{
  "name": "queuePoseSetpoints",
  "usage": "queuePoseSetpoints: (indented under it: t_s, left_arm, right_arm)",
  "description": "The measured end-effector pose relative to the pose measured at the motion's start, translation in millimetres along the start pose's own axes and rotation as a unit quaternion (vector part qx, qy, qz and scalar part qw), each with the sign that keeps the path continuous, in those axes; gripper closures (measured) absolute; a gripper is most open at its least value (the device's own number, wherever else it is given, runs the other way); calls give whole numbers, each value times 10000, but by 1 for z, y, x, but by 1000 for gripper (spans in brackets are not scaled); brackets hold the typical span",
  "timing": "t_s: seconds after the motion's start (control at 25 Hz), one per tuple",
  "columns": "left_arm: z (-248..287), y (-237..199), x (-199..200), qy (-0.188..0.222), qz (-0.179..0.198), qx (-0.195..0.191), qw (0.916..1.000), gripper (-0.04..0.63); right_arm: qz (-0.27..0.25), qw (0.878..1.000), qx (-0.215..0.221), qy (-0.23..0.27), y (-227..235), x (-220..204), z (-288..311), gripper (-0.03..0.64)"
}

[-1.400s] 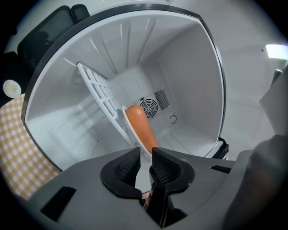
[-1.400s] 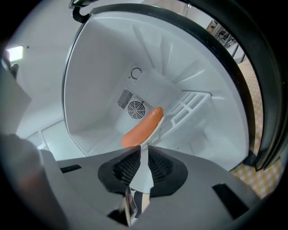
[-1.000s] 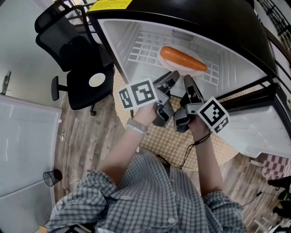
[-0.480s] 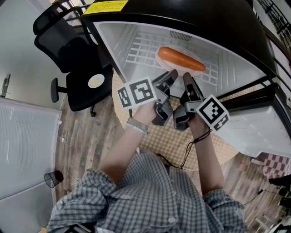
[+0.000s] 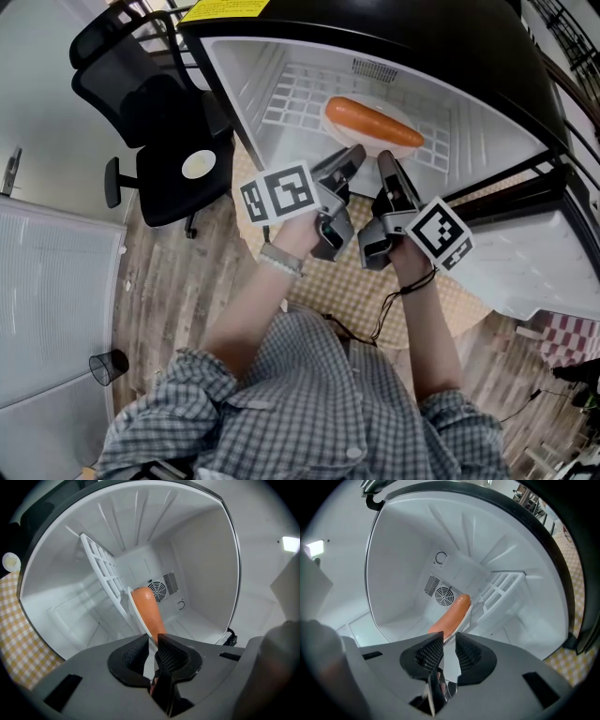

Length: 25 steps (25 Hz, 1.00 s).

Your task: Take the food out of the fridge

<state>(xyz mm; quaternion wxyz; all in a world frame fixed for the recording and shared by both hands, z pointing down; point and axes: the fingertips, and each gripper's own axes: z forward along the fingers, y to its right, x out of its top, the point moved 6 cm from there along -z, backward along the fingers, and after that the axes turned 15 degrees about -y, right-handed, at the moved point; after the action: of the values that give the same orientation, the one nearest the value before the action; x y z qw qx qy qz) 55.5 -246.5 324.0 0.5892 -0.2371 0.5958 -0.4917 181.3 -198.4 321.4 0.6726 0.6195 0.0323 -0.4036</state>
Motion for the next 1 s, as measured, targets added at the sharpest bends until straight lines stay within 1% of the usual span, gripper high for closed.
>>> queuePoseSetpoints:
  t_s: [0.16,0.4,0.64,0.84,0.92,1.0]
  left_arm:
    - [-7,1,-5,9,-3,-24,10000,532]
    - [-12,0,-10,16,-27,-89,10000,532]
    - [-9,-2,-7,75,-200,-161,9996,528]
    - [-10,-9,-3,201,-504,-214,9983,497]
    - [-10,-11,0,250,-513,-208,9982,497]
    - [-9,-10,2,281,-439,-174,9985,506]
  right_arm:
    - [23,9999,106,-32,-5,-7,-2,548]
    - [182,9998,27,-19,-4,-14,-6,548]
    - [362,9993,-21,74,-2,-8,-3,548]
    - [465,9989,-12,88,3,-3,-1,548]
    - [445,9990,14,65,3,-3,0,548]
    - [400,9992,5,54,3,-3,0,548]
